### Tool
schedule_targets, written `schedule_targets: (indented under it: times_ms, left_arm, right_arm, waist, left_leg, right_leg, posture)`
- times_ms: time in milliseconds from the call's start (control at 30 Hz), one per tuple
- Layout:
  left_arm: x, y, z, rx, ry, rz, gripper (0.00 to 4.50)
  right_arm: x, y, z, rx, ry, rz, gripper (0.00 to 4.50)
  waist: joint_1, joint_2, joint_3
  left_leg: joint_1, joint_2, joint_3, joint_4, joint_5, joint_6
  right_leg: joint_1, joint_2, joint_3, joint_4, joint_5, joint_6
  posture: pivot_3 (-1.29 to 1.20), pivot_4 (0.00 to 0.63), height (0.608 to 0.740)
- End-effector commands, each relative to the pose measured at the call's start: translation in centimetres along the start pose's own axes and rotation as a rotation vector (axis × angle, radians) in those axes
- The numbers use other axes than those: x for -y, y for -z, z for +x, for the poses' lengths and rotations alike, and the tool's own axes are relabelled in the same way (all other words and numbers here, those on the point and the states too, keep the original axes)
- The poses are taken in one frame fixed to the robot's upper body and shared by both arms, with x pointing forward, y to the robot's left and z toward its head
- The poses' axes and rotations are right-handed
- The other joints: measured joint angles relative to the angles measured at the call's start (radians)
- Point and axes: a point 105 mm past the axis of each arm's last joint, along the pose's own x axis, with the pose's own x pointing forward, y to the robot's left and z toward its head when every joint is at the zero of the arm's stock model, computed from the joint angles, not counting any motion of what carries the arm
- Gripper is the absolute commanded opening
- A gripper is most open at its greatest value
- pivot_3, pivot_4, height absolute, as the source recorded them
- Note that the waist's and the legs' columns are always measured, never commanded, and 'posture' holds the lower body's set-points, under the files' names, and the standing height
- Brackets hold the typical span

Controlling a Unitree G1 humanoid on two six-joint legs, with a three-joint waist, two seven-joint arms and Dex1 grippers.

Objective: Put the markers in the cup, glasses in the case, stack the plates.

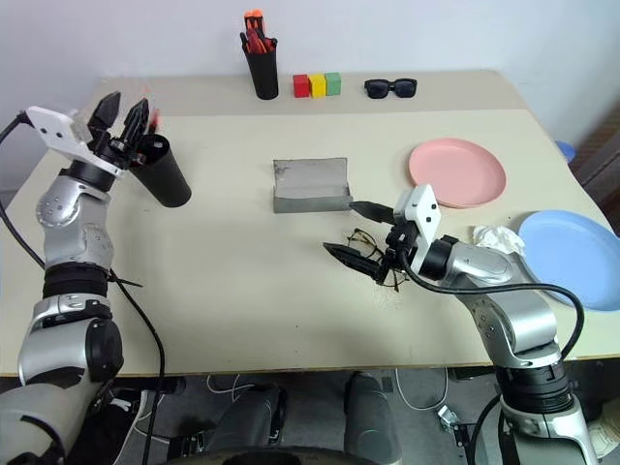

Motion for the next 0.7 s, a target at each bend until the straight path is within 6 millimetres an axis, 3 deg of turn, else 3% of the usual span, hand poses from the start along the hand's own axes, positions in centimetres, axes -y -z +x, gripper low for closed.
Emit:
schedule_targets:
  times_ms: [33,167,333,400,467,567,700]
  left_arm:
    - [-0.5,-1.7,0.1,0.058,0.0,0.023,4.3]
    - [1.2,-1.9,0.7,0.042,0.078,-0.061,4.46]
    - [10.6,-1.1,0.1,-0.166,0.587,-0.285,4.46]
    - [13.6,0.5,-0.2,-0.282,0.723,-0.264,4.46]
    - [15.3,2.7,0.4,-0.366,0.752,-0.222,4.46]
    - [18.6,6.0,1.3,-0.467,0.833,-0.059,4.46]
    - [22.2,7.8,1.7,-0.534,0.939,-0.028,4.46]
  right_arm:
    - [-0.1,-1.4,-0.1,0.035,-0.008,-0.047,4.5]
    - [-0.2,-1.3,0.1,0.037,-0.012,-0.046,4.5]
    - [0.0,-1.3,0.3,0.04,-0.017,-0.044,4.5]
    - [0.1,-1.2,0.4,0.041,-0.017,-0.048,4.5]
    - [0.2,-1.1,0.7,0.046,-0.017,-0.051,4.5]
    - [0.3,-1.2,1.0,0.057,-0.011,-0.059,4.5]
    - [0.4,-1.3,0.8,0.059,0.009,-0.069,4.5]
  waist:
    - [0.0,0.0,0.0]
    - [0.0,0.0,0.0]
    - [0.002,0.0,0.0]
    - [0.001,0.0,0.0]
    - [0.0,0.0,0.0]
    - [0.001,0.0,0.0]
    - [0.0,0.0,0.0]
  left_leg:
    - [0.0,0.0,0.0,0.0,0.0,0.0]
    - [0.0,0.0,0.0,0.0,0.0,0.0]
    - [0.0,0.0,0.0,0.0,0.0,0.0]
    - [0.0,0.0,-0.001,0.0,0.0,0.0]
    - [0.001,0.0,0.0,0.001,0.0,0.0]
    - [0.001,0.0,0.0,0.001,0.0,0.0]
    - [0.0,0.0,0.0,0.0,-0.001,0.002]
  right_leg:
    - [0.0,0.0,0.0,0.0,0.0,0.0]
    - [0.0,0.0,0.0,0.0,0.0,0.0]
    - [0.001,0.0,0.0,0.0,0.0,0.0]
    - [0.001,0.0,0.0,0.0,0.0,0.0]
    - [0.001,0.0,0.0,0.001,0.0,0.0]
    - [0.001,0.001,0.0,0.0,0.0,0.0]
    - [0.001,0.001,0.0,-0.001,0.0,0.0]
  posture:
    - [0.0,0.15,0.74]
    - [0.0,0.15,0.74]
    - [0.0,0.15,0.74]
    - [0.0,0.15,0.74]
    - [0.0,0.15,0.74]
    - [0.0,0.15,0.74]
    - [0.0,0.15,0.74]
